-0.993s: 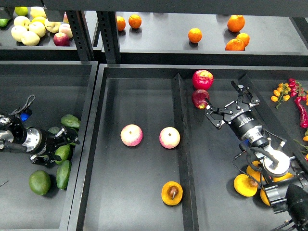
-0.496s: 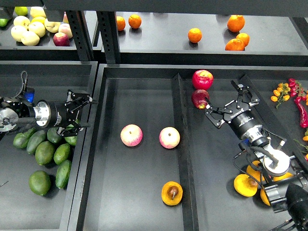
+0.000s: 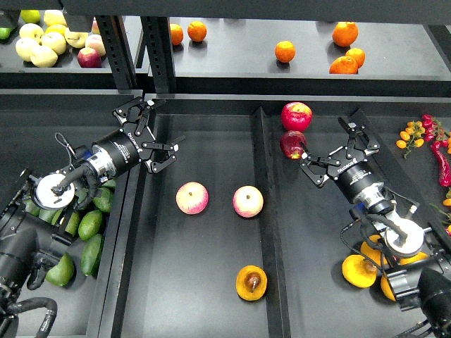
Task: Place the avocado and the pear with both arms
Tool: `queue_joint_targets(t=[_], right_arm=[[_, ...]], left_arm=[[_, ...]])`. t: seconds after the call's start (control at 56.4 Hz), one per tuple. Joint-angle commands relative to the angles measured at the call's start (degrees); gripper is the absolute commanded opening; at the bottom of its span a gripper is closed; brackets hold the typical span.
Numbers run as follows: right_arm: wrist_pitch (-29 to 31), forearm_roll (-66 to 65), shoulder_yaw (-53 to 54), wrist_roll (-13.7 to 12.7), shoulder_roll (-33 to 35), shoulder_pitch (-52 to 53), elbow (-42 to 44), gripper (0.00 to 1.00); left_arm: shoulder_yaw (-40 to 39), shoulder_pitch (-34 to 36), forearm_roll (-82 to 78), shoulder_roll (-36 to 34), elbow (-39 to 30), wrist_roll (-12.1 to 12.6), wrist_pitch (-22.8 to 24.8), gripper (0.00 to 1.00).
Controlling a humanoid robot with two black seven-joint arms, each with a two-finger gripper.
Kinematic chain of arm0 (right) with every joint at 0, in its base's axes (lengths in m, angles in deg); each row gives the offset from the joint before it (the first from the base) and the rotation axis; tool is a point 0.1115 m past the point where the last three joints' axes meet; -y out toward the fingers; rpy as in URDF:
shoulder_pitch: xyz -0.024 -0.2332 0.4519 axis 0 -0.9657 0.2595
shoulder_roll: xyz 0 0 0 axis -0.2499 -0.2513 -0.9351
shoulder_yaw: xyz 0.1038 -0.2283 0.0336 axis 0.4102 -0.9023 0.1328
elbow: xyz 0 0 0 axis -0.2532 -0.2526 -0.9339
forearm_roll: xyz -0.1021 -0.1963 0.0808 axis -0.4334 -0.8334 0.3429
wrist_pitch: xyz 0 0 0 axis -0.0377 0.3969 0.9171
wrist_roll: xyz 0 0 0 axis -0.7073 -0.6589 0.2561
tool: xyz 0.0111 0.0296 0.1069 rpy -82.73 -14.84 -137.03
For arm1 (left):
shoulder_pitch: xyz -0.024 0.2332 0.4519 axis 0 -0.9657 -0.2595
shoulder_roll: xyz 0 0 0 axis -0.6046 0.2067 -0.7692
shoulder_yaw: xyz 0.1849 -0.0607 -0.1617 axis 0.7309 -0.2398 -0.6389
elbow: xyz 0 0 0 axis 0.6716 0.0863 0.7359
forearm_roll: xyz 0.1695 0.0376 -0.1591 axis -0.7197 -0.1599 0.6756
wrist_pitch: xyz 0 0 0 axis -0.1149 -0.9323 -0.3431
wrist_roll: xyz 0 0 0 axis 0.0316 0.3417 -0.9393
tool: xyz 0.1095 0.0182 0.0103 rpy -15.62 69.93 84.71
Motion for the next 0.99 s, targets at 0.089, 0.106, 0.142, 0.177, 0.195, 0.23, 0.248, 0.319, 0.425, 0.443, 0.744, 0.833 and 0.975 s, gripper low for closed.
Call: queue_joint_targets(t=[0.089,0.106,0.142,0.177,0.195,0.23,0.248,0.319,0.425,0.443,0.744,0.833,0.975], right_arm=[[0.0,0.0,0.2,0.0,0.0,0.1,0.3,1.00],[0.0,0.0,0.1,0.0,0.0,0.1,0.3,1.00],[0.0,0.0,0.1,0.0,0.0,0.2,0.4,1.00],[0.0,0.0,0.1,0.0,0.0,0.2,0.4,1.00],[0.0,0.0,0.0,0.0,0.0,0.3,0.4,1.00],[0.0,0.0,0.0,-0.1,0.0,0.4,0.4,1.00],[0.0,0.0,0.0,-0.1,0.0,0.4,0.4,1.00],[0.0,-0.1,-0.1,-0.1,0.0,0.7,0.5,1.00],[0.0,-0.4,-0.3,-0.2,0.0,1.3,0.5,1.00],[0.0,-0.5,-0.3,-0.2,0.0,1.4,0.5,1.00],[0.0,-2.3,-3.6,-6.2,0.0,5.5,1.4,1.00],[0.0,-2.4,-6.4,-9.0,1.1,8.6,1.3,1.00],[0.0,-2.2,-14.0,-12.8,6.1,13.4,0.7,1.00]], left_arm=[[-1.1,-4.0,7.2,0.2,-0.6,-5.7,0.0,0.89],[-1.1,-4.4,8.0,0.2,-0.7,-6.0,0.0,0.89],[-1.0,-4.9,10.1,0.2,-0.9,-6.9,0.0,0.89],[-1.0,-5.1,11.3,0.2,-1.0,-7.4,0.0,0.89],[-1.1,-5.1,12.0,0.2,-1.1,-7.5,0.0,0.89],[-1.5,-5.2,13.1,0.2,-1.2,-7.6,0.0,0.89],[-1.8,-5.2,13.6,0.2,-1.2,-7.7,0.0,0.89],[-2.3,-5.2,15.4,0.2,-1.2,-7.7,0.0,0.89],[-2.3,-5.8,16.9,0.2,-1.1,-7.7,0.0,0.89],[-2.3,-5.8,17.0,0.2,-1.0,-7.7,0.0,0.89],[-1.9,-5.2,17.3,0.2,-0.3,-7.7,0.0,0.89],[-1.8,-5.1,17.3,0.2,-0.2,-7.6,0.0,0.89],[-1.9,-5.2,17.3,0.2,-0.3,-7.6,0.0,0.89]])
